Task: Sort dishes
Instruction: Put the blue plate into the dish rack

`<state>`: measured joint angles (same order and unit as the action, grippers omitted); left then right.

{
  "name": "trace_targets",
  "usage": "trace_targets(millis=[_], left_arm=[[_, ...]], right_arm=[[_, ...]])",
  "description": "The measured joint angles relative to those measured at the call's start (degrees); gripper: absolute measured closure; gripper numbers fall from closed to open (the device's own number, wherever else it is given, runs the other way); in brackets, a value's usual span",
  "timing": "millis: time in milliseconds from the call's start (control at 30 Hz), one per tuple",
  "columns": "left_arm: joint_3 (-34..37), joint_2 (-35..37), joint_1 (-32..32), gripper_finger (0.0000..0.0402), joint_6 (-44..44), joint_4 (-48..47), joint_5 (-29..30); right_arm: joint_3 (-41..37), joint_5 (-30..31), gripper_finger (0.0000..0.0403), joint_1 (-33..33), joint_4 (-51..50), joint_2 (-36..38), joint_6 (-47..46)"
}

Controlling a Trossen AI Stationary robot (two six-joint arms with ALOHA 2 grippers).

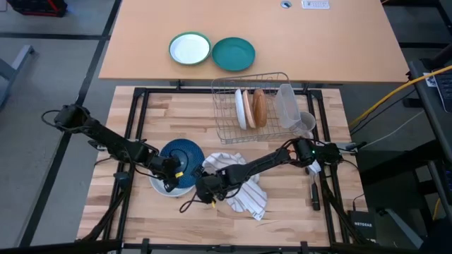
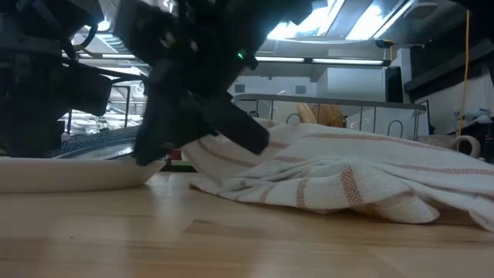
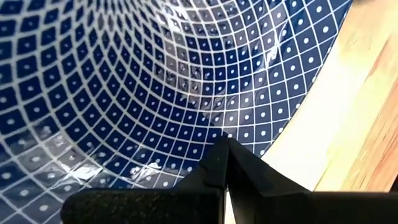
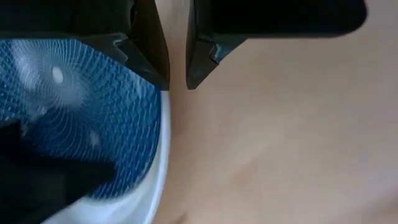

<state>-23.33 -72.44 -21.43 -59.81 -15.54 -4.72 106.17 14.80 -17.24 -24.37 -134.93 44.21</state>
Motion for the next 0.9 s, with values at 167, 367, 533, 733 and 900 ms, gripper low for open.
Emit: trace_targets(millis=[167,367,533,733,900], left_arm=[[0.0,0.0,0.0,0.0401,0.8,0.0,0.1],[0.0,0.0,0.0,0.0401,1.5,0.0,0.3],[0.0,0.0,0.0,0.0401,1.8,0.0,0.4],[0.0,0.0,0.0,0.0401,2.3,0.0,0.5],[0.0,0.0,0.0,0.0401,2.6,0.0,0.7]], right_arm=[[0.0,-0.1,0.0345,0.0,-1.6,0.0,1.3],[0.0,-0.4,0.0340,0.0,-1.2,0.0,1.3],[1.7,-0.4,0.0297,-0.1,-4.3,-0.1,1.2],[7.0,3.1,0.0251,-0.5,-13.1,-0.1,1.1],[8.3,11.2,0.0247,-0.2,-12.2,-0.1,4.6]])
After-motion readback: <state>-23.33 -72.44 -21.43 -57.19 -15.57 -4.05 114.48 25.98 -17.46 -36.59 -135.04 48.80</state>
